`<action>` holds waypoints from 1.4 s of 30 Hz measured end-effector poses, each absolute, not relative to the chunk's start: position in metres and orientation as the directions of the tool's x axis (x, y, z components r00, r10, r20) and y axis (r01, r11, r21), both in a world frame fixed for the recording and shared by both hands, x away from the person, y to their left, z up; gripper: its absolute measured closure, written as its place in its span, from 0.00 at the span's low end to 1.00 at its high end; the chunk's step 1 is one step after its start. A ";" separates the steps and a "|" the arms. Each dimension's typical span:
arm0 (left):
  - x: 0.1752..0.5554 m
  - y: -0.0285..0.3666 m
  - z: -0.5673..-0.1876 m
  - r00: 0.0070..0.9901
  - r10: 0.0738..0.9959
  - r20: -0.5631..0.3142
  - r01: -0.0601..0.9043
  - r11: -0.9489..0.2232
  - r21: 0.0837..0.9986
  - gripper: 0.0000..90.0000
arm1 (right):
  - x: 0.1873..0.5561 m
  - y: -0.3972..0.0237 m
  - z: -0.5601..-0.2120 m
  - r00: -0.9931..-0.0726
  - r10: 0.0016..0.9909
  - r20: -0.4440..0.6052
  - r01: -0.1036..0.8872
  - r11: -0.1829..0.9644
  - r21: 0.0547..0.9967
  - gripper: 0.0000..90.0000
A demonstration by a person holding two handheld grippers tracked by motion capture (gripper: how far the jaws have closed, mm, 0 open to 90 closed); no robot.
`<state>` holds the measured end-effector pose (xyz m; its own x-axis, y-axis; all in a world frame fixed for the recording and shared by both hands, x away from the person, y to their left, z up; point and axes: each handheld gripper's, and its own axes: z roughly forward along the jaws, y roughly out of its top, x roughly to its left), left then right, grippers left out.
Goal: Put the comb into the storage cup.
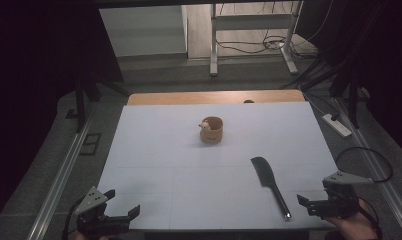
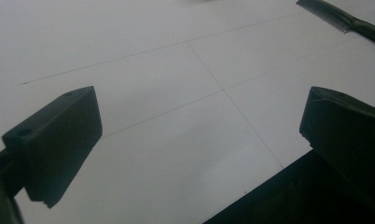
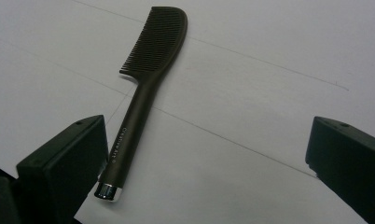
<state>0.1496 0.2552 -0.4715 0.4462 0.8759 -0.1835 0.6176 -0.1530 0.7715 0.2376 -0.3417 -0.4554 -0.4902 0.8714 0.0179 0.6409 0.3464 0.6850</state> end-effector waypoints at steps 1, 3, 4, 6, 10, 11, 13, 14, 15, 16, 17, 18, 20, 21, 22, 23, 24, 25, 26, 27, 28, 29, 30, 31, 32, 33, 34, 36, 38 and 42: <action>0.150 0.255 -0.472 0.446 0.876 -0.184 0.618 -0.153 0.771 0.00 | 0.238 -0.342 -0.456 -0.490 0.872 0.019 0.642 0.345 0.684 0.00; 0.150 0.255 -0.472 0.449 0.874 -0.183 0.618 -0.156 0.771 0.00 | 0.238 -0.342 -0.455 -0.492 0.870 0.020 0.641 0.347 0.685 0.00; 0.150 0.255 -0.472 0.449 0.874 -0.183 0.618 -0.156 0.771 0.00 | 0.238 -0.342 -0.455 -0.493 0.870 0.018 0.640 0.348 0.684 0.00; 0.150 0.255 -0.472 0.451 0.874 -0.183 0.619 -0.158 0.769 0.00 | 0.238 -0.341 -0.456 -0.494 0.869 0.015 0.641 0.352 0.682 0.00; 0.150 0.255 -0.472 0.451 0.873 -0.185 0.623 -0.159 0.766 0.00 | 0.237 -0.340 -0.456 -0.495 0.869 0.010 0.640 0.357 0.680 0.00; 0.150 0.254 -0.472 0.455 0.871 -0.185 0.623 -0.164 0.764 0.01 | 0.237 -0.340 -0.456 -0.498 0.867 0.008 0.640 0.362 0.678 0.00; 0.151 0.254 -0.472 0.457 0.870 -0.183 0.624 -0.167 0.763 0.01 | 0.237 -0.340 -0.456 -0.498 0.867 0.007 0.640 0.362 0.677 0.00; 0.151 0.253 -0.472 0.461 0.869 -0.180 0.625 -0.174 0.761 0.01 | 0.237 -0.340 -0.456 -0.499 0.867 0.006 0.640 0.363 0.678 0.00; 0.151 0.253 -0.472 0.462 0.869 -0.178 0.626 -0.178 0.759 0.01 | 0.237 -0.340 -0.456 -0.498 0.867 0.006 0.640 0.363 0.677 0.00; 0.151 0.253 -0.472 0.462 0.869 -0.178 0.626 -0.178 0.759 0.01 | 0.237 -0.340 -0.456 -0.498 0.867 0.006 0.640 0.363 0.677 0.00; 0.152 0.252 -0.472 0.464 0.868 -0.175 0.628 -0.183 0.757 0.01 | 0.238 -0.340 -0.456 -0.496 0.868 0.009 0.643 0.360 0.676 0.00; 0.152 0.252 -0.472 0.464 0.868 -0.175 0.628 -0.183 0.757 0.01 | 0.238 -0.340 -0.456 -0.495 0.869 0.011 0.644 0.358 0.676 0.00; 0.152 0.252 -0.472 0.465 0.867 -0.176 0.629 -0.184 0.756 0.01 | 0.238 -0.341 -0.456 -0.492 0.871 0.013 0.646 0.354 0.676 0.00; 0.152 0.253 -0.472 0.465 0.867 -0.178 0.629 -0.182 0.756 0.01 | 0.238 -0.341 -0.456 -0.491 0.871 0.014 0.646 0.354 0.676 0.00; 0.152 0.253 -0.472 0.463 0.868 -0.181 0.629 -0.178 0.756 0.01 | 0.238 -0.341 -0.456 -0.492 0.870 0.014 0.646 0.355 0.676 0.00; 0.152 0.253 -0.472 0.463 0.868 -0.181 0.629 -0.178 0.756 0.01 | 0.238 -0.341 -0.456 -0.492 0.870 0.014 0.646 0.355 0.676 0.00; 0.152 0.254 -0.472 0.462 0.867 -0.186 0.631 -0.174 0.756 0.01 | 0.238 -0.340 -0.456 -0.497 0.868 0.011 0.645 0.361 0.674 0.00; 0.152 0.254 -0.472 0.462 0.867 -0.186 0.631 -0.174 0.756 0.01 | 0.238 -0.340 -0.456 -0.500 0.866 0.009 0.643 0.364 0.674 0.00; 0.152 0.254 -0.472 0.462 0.867 -0.189 0.631 -0.172 0.756 0.01 | 0.238 -0.339 -0.456 -0.504 0.864 0.008 0.642 0.369 0.672 0.00; 0.152 0.254 -0.472 0.462 0.867 -0.189 0.632 -0.171 0.756 0.01 | 0.238 -0.339 -0.456 -0.507 0.862 0.008 0.643 0.372 0.670 0.00; 0.152 0.254 -0.472 0.462 0.867 -0.189 0.632 -0.171 0.756 0.01 | 0.239 -0.339 -0.456 -0.510 0.860 0.013 0.646 0.373 0.665 0.00; 0.152 0.254 -0.472 0.462 0.867 -0.189 0.632 -0.171 0.756 0.01 | 0.239 -0.339 -0.456 -0.510 0.860 0.013 0.646 0.373 0.665 0.00; 0.152 0.254 -0.472 0.462 0.867 -0.189 0.631 -0.171 0.756 0.01 | 0.239 -0.339 -0.457 -0.514 0.858 0.018 0.649 0.375 0.662 0.00; 0.152 0.254 -0.472 0.462 0.866 -0.191 0.631 -0.170 0.757 0.01 | 0.240 -0.339 -0.457 -0.514 0.858 0.023 0.652 0.373 0.660 0.00; 0.152 0.254 -0.472 0.462 0.866 -0.191 0.631 -0.170 0.757 0.01 | 0.240 -0.339 -0.456 -0.517 0.856 0.025 0.652 0.374 0.660 0.00; 0.152 0.254 -0.472 0.462 0.866 -0.192 0.632 -0.169 0.757 0.01 | 0.240 -0.339 -0.456 -0.521 0.853 0.026 0.649 0.376 0.661 0.00; 0.152 0.254 -0.472 0.462 0.866 -0.194 0.632 -0.168 0.756 0.01 | 0.240 -0.339 -0.456 -0.521 0.853 0.026 0.649 0.376 0.661 0.00; 0.152 0.255 -0.472 0.461 0.866 -0.195 0.633 -0.166 0.756 0.01 | 0.239 -0.337 -0.456 -0.536 0.844 0.021 0.639 0.389 0.664 0.00; 0.152 0.255 -0.473 0.458 0.867 -0.197 0.634 -0.162 0.757 0.01 | 0.240 -0.336 -0.456 -0.541 0.841 0.023 0.637 0.392 0.664 0.00; 0.152 0.255 -0.473 0.457 0.867 -0.198 0.634 -0.162 0.756 0.01 | 0.241 -0.336 -0.455 -0.549 0.835 0.027 0.635 0.396 0.664 0.00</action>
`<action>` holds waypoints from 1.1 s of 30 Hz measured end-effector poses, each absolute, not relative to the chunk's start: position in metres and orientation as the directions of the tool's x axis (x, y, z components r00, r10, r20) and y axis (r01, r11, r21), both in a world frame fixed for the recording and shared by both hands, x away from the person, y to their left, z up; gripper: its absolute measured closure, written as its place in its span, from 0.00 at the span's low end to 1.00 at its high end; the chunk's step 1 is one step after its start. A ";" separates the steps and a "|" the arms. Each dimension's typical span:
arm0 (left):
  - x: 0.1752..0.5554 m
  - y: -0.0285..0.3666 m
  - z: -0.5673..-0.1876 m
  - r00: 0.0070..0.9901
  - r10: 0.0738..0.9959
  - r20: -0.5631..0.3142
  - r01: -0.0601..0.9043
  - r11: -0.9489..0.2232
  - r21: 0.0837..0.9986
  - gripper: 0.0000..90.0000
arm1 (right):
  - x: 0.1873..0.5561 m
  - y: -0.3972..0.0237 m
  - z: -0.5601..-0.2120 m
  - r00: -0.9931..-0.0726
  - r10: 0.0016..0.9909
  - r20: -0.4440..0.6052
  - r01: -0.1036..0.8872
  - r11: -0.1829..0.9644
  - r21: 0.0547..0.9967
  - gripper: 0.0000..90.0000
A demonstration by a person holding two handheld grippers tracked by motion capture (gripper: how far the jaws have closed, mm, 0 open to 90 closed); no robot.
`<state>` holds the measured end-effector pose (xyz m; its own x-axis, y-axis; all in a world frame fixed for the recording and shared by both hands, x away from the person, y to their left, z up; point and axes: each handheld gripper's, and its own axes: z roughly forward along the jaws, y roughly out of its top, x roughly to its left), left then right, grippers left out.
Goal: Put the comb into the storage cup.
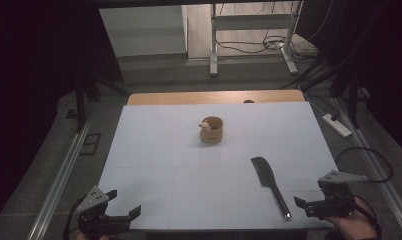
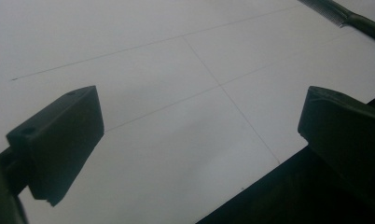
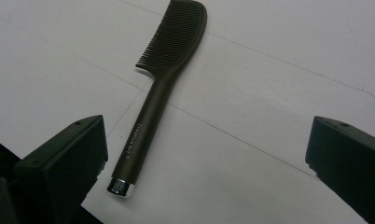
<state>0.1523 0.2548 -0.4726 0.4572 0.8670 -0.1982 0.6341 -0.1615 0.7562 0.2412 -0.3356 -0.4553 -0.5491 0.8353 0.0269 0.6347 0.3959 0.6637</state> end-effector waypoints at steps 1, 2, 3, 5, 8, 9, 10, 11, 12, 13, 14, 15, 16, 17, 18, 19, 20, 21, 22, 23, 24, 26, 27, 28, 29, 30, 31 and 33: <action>0.152 0.255 -0.473 0.457 0.867 -0.198 0.634 -0.162 0.756 0.01 | 0.241 -0.336 -0.455 -0.549 0.835 0.027 0.635 0.396 0.664 0.00; 0.152 0.255 -0.473 0.457 0.867 -0.198 0.634 -0.161 0.756 0.01 | 0.242 -0.335 -0.454 -0.556 0.831 0.024 0.628 0.401 0.667 0.00; 0.152 0.255 -0.473 0.457 0.867 -0.199 0.635 -0.161 0.756 0.01 | 0.242 -0.335 -0.454 -0.564 0.826 0.025 0.622 0.405 0.670 0.00; 0.152 0.255 -0.473 0.457 0.867 -0.199 0.635 -0.161 0.755 0.01 | 0.243 -0.333 -0.454 -0.577 0.816 0.025 0.614 0.414 0.672 0.00; 0.152 0.255 -0.473 0.456 0.867 -0.201 0.636 -0.160 0.755 0.01 | 0.244 -0.332 -0.454 -0.587 0.809 0.035 0.618 0.420 0.664 0.00; 0.152 0.255 -0.473 0.456 0.867 -0.201 0.636 -0.159 0.755 0.01 | 0.245 -0.330 -0.455 -0.588 0.808 0.045 0.625 0.418 0.660 0.00; 0.153 0.255 -0.473 0.456 0.867 -0.201 0.636 -0.159 0.755 0.01 | 0.246 -0.329 -0.455 -0.589 0.807 0.045 0.626 0.421 0.656 0.00; 0.153 0.255 -0.473 0.455 0.867 -0.201 0.636 -0.159 0.755 0.01 | 0.247 -0.328 -0.455 -0.589 0.807 0.046 0.629 0.423 0.652 0.00; 0.153 0.255 -0.473 0.455 0.867 -0.201 0.637 -0.159 0.755 0.01 | 0.247 -0.328 -0.455 -0.589 0.807 0.046 0.629 0.423 0.652 0.00; 0.153 0.255 -0.473 0.455 0.868 -0.201 0.637 -0.159 0.754 0.01 | 0.248 -0.327 -0.454 -0.590 0.806 0.046 0.627 0.422 0.655 0.00; 0.153 0.255 -0.473 0.454 0.868 -0.202 0.637 -0.158 0.754 0.01 | 0.248 -0.326 -0.454 -0.588 0.808 0.048 0.627 0.417 0.658 0.00; 0.153 0.255 -0.473 0.454 0.868 -0.203 0.638 -0.158 0.754 0.01 | 0.249 -0.325 -0.453 -0.589 0.807 0.046 0.625 0.419 0.659 0.00; 0.153 0.255 -0.473 0.453 0.868 -0.203 0.638 -0.157 0.754 0.01 | 0.249 -0.325 -0.453 -0.589 0.807 0.046 0.625 0.419 0.659 0.00; 0.153 0.255 -0.473 0.453 0.868 -0.204 0.638 -0.156 0.754 0.01 | 0.250 -0.324 -0.453 -0.590 0.806 0.042 0.622 0.421 0.660 0.00; 0.153 0.255 -0.473 0.453 0.868 -0.204 0.639 -0.156 0.753 0.01 | 0.251 -0.323 -0.451 -0.591 0.806 0.036 0.620 0.425 0.660 0.00; 0.153 0.255 -0.473 0.453 0.868 -0.204 0.639 -0.156 0.753 0.01 | 0.251 -0.323 -0.451 -0.591 0.806 0.036 0.620 0.425 0.660 0.00; 0.153 0.255 -0.473 0.452 0.868 -0.205 0.640 -0.156 0.753 0.01 | 0.252 -0.321 -0.451 -0.596 0.802 0.037 0.618 0.429 0.658 0.00; 0.153 0.255 -0.473 0.452 0.868 -0.206 0.640 -0.154 0.753 0.01 | 0.253 -0.319 -0.451 -0.599 0.800 0.038 0.617 0.431 0.658 0.00; 0.153 0.255 -0.473 0.452 0.868 -0.206 0.640 -0.154 0.753 0.01 | 0.253 -0.318 -0.451 -0.602 0.797 0.038 0.618 0.436 0.655 0.00; 0.153 0.255 -0.473 0.451 0.868 -0.206 0.640 -0.154 0.753 0.01 | 0.253 -0.318 -0.451 -0.602 0.797 0.038 0.618 0.436 0.655 0.00; 0.153 0.256 -0.473 0.451 0.868 -0.207 0.641 -0.153 0.752 0.01 | 0.255 -0.316 -0.452 -0.607 0.794 0.033 0.615 0.444 0.652 0.00; 0.153 0.256 -0.473 0.450 0.869 -0.208 0.641 -0.152 0.752 0.01 | 0.256 -0.315 -0.452 -0.607 0.794 0.031 0.614 0.445 0.652 0.00; 0.153 0.256 -0.473 0.450 0.869 -0.208 0.642 -0.152 0.752 0.01 | 0.257 -0.313 -0.452 -0.611 0.791 0.031 0.616 0.450 0.646 0.00; 0.153 0.256 -0.473 0.450 0.869 -0.208 0.642 -0.152 0.752 0.01 | 0.258 -0.312 -0.452 -0.612 0.790 0.030 0.615 0.451 0.647 0.00; 0.153 0.256 -0.473 0.449 0.869 -0.208 0.642 -0.152 0.752 0.01 | 0.259 -0.311 -0.452 -0.611 0.791 0.030 0.616 0.452 0.645 0.00; 0.153 0.256 -0.473 0.449 0.869 -0.208 0.642 -0.151 0.752 0.01 | 0.260 -0.310 -0.452 -0.614 0.789 0.029 0.616 0.456 0.643 0.00; 0.153 0.256 -0.473 0.449 0.869 -0.208 0.642 -0.151 0.752 0.01 | 0.260 -0.310 -0.452 -0.614 0.789 0.029 0.616 0.456 0.643 0.00; 0.153 0.256 -0.473 0.449 0.869 -0.209 0.642 -0.151 0.752 0.01 | 0.262 -0.306 -0.452 -0.626 0.780 0.020 0.611 0.474 0.634 0.00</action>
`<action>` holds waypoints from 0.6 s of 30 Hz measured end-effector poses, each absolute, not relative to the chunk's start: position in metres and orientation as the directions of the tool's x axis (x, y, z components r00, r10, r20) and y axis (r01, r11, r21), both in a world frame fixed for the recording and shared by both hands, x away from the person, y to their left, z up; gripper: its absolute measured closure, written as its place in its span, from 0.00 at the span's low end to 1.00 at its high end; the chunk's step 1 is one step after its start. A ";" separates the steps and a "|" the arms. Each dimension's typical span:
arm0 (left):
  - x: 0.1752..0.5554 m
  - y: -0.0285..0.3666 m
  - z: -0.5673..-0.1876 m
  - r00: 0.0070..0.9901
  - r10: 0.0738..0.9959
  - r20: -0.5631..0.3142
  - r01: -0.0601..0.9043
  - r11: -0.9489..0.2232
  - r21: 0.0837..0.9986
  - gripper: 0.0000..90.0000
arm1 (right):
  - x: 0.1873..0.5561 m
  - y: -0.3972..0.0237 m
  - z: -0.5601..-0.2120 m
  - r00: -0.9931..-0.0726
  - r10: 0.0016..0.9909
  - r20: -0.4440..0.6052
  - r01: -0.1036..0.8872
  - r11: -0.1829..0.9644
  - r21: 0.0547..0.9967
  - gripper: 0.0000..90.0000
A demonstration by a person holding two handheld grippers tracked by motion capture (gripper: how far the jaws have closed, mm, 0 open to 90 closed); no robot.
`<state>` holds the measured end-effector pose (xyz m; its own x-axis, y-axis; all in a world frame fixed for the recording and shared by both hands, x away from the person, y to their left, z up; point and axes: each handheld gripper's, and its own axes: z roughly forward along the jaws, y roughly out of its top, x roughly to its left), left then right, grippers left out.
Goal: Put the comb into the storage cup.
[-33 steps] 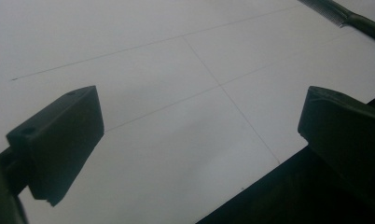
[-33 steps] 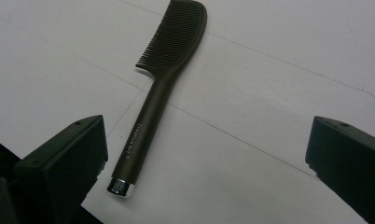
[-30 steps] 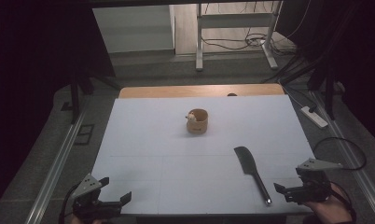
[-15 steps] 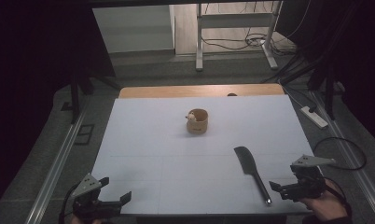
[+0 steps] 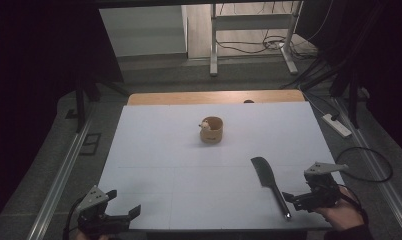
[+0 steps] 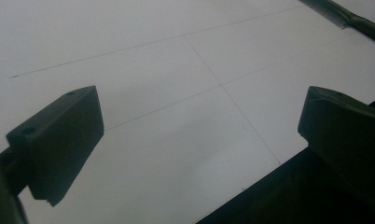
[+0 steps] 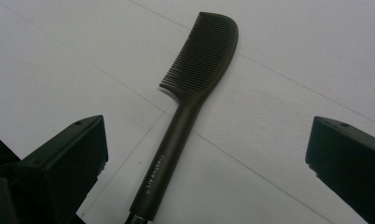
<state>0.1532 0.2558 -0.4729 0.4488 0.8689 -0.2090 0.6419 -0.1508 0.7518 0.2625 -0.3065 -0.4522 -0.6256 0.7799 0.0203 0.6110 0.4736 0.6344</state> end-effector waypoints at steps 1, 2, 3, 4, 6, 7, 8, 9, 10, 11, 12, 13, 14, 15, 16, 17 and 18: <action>0.153 0.256 -0.473 0.449 0.869 -0.209 0.642 -0.150 0.752 0.01 | 0.263 -0.305 -0.452 -0.628 0.778 0.015 0.610 0.480 0.630 0.00; 0.153 0.256 -0.473 0.448 0.869 -0.210 0.642 -0.149 0.752 0.01 | 0.264 -0.304 -0.452 -0.626 0.780 0.011 0.613 0.483 0.626 0.00; 0.153 0.256 -0.473 0.448 0.869 -0.210 0.642 -0.149 0.752 0.01 | 0.265 -0.302 -0.453 -0.626 0.780 0.006 0.613 0.487 0.622 0.00; 0.153 0.256 -0.473 0.448 0.869 -0.210 0.642 -0.149 0.752 0.01 | 0.265 -0.301 -0.453 -0.624 0.781 0.002 0.615 0.490 0.617 0.00; 0.153 0.256 -0.473 0.447 0.869 -0.211 0.643 -0.148 0.752 0.01 | 0.267 -0.298 -0.454 -0.624 0.781 -0.007 0.617 0.499 0.608 0.00; 0.153 0.256 -0.473 0.447 0.869 -0.211 0.643 -0.148 0.752 0.01 | 0.268 -0.296 -0.454 -0.625 0.780 -0.009 0.619 0.503 0.604 0.00; 0.153 0.256 -0.473 0.447 0.869 -0.211 0.643 -0.147 0.752 0.01 | 0.268 -0.294 -0.454 -0.628 0.778 -0.013 0.617 0.509 0.600 0.00; 0.153 0.256 -0.473 0.447 0.869 -0.211 0.643 -0.148 0.752 0.01 | 0.268 -0.292 -0.455 -0.629 0.777 -0.015 0.618 0.511 0.597 0.00; 0.153 0.256 -0.473 0.447 0.869 -0.211 0.643 -0.148 0.752 0.01 | 0.268 -0.292 -0.455 -0.629 0.777 -0.015 0.618 0.511 0.597 0.00; 0.153 0.256 -0.473 0.447 0.869 -0.211 0.643 -0.148 0.752 0.01 | 0.269 -0.289 -0.456 -0.633 0.774 -0.025 0.616 0.523 0.590 0.00; 0.153 0.256 -0.473 0.447 0.869 -0.211 0.643 -0.148 0.752 0.01 | 0.269 -0.289 -0.456 -0.633 0.774 -0.025 0.616 0.523 0.590 0.00; 0.153 0.256 -0.473 0.447 0.869 -0.212 0.642 -0.147 0.752 0.01 | 0.270 -0.287 -0.456 -0.636 0.772 -0.026 0.616 0.527 0.586 0.00; 0.153 0.256 -0.473 0.447 0.869 -0.213 0.643 -0.146 0.752 0.01 | 0.271 -0.286 -0.456 -0.640 0.768 -0.026 0.614 0.531 0.584 0.00; 0.153 0.256 -0.473 0.447 0.869 -0.214 0.643 -0.145 0.752 0.01 | 0.271 -0.284 -0.456 -0.643 0.766 -0.016 0.617 0.530 0.582 0.00; 0.153 0.256 -0.473 0.447 0.868 -0.215 0.643 -0.145 0.752 0.01 | 0.272 -0.282 -0.457 -0.644 0.765 -0.013 0.617 0.530 0.581 0.00; 0.153 0.256 -0.473 0.447 0.868 -0.214 0.642 -0.145 0.752 0.01 | 0.273 -0.281 -0.457 -0.647 0.762 -0.010 0.617 0.531 0.580 0.00; 0.153 0.256 -0.473 0.447 0.868 -0.214 0.643 -0.145 0.752 0.01 | 0.273 -0.279 -0.457 -0.650 0.760 -0.005 0.618 0.533 0.578 0.00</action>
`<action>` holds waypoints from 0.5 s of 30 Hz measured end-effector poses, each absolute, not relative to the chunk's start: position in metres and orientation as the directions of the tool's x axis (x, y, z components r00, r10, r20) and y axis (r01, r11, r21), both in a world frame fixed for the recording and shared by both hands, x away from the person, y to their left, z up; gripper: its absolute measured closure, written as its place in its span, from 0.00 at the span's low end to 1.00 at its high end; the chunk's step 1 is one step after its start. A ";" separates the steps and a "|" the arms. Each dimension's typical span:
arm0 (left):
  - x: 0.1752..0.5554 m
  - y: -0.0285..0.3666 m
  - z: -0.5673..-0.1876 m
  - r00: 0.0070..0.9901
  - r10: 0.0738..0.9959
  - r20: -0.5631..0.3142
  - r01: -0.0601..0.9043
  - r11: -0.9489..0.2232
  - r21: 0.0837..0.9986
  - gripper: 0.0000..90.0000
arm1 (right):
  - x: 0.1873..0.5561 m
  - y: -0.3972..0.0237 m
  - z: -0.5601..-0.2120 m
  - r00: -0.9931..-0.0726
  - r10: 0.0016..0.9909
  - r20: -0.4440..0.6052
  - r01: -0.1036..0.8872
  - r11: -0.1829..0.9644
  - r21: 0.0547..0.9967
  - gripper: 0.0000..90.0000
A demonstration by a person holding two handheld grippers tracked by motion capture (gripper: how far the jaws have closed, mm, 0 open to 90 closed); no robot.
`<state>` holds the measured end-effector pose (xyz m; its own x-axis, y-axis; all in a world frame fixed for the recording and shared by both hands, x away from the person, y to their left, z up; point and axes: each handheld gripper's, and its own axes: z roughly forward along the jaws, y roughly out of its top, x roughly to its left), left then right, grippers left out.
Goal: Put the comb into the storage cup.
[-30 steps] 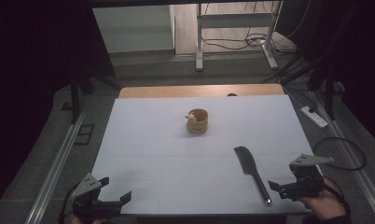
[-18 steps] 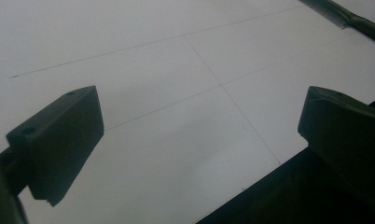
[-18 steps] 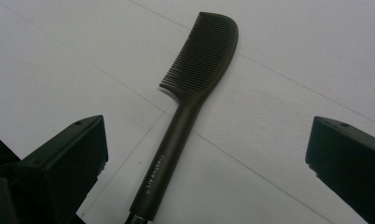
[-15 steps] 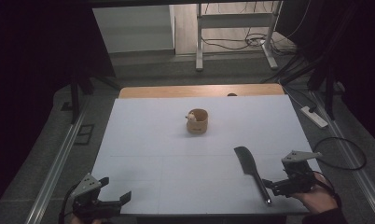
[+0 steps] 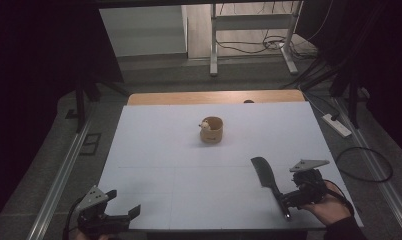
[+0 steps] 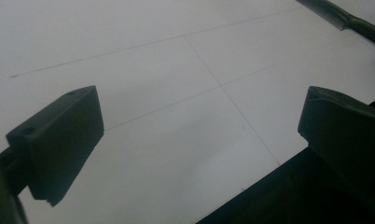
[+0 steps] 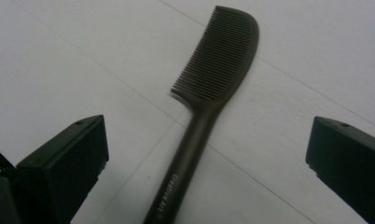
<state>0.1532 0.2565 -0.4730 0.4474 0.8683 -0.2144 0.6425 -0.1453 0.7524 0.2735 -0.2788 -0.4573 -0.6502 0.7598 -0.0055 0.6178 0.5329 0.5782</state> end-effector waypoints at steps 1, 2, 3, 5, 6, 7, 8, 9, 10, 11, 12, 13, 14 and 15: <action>0.153 0.256 -0.473 0.448 0.868 -0.214 0.642 -0.145 0.752 0.01 | 0.274 -0.277 -0.458 -0.653 0.757 -0.003 0.617 0.535 0.576 0.00; 0.153 0.256 -0.473 0.447 0.868 -0.215 0.643 -0.145 0.752 0.01 | 0.275 -0.274 -0.458 -0.657 0.754 -0.008 0.615 0.541 0.573 0.00; 0.153 0.256 -0.473 0.448 0.868 -0.214 0.643 -0.146 0.752 0.01 | 0.275 -0.271 -0.459 -0.663 0.749 -0.012 0.611 0.550 0.570 0.00; 0.153 0.257 -0.473 0.448 0.868 -0.214 0.642 -0.146 0.752 0.01 | 0.277 -0.266 -0.459 -0.669 0.743 -0.012 0.608 0.556 0.566 0.00; 0.153 0.257 -0.473 0.448 0.868 -0.215 0.642 -0.145 0.753 0.01 | 0.278 -0.264 -0.459 -0.673 0.740 -0.009 0.607 0.559 0.565 0.00; 0.153 0.257 -0.473 0.448 0.868 -0.216 0.642 -0.145 0.753 0.01 | 0.278 -0.264 -0.459 -0.673 0.740 -0.009 0.607 0.559 0.565 0.00; 0.153 0.257 -0.473 0.448 0.868 -0.216 0.643 -0.145 0.752 0.01 | 0.278 -0.262 -0.460 -0.676 0.736 -0.008 0.605 0.562 0.564 0.00; 0.153 0.257 -0.473 0.448 0.868 -0.215 0.643 -0.145 0.752 0.01 | 0.279 -0.260 -0.460 -0.680 0.733 -0.004 0.606 0.564 0.561 0.00; 0.153 0.257 -0.473 0.448 0.868 -0.215 0.642 -0.145 0.753 0.01 | 0.280 -0.256 -0.461 -0.688 0.725 -0.006 0.601 0.574 0.556 0.00; 0.153 0.257 -0.473 0.448 0.868 -0.215 0.642 -0.145 0.753 0.01 | 0.281 -0.254 -0.461 -0.691 0.723 -0.005 0.601 0.578 0.552 0.00; 0.153 0.257 -0.473 0.448 0.868 -0.216 0.643 -0.145 0.752 0.01 | 0.281 -0.254 -0.461 -0.691 0.723 -0.005 0.601 0.578 0.552 0.00; 0.153 0.257 -0.473 0.448 0.868 -0.216 0.643 -0.144 0.752 0.01 | 0.281 -0.253 -0.462 -0.693 0.721 -0.007 0.600 0.581 0.551 0.00; 0.153 0.257 -0.473 0.448 0.868 -0.217 0.643 -0.144 0.752 0.01 | 0.282 -0.251 -0.463 -0.694 0.720 -0.006 0.601 0.584 0.547 0.00; 0.153 0.257 -0.473 0.448 0.868 -0.217 0.643 -0.144 0.752 0.01 | 0.283 -0.250 -0.463 -0.697 0.717 -0.006 0.600 0.587 0.543 0.00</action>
<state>0.1533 0.2567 -0.4731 0.4477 0.8676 -0.2166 0.6431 -0.1440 0.7521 0.2831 -0.2496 -0.4632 -0.6966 0.7174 -0.0059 0.6001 0.5871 0.5433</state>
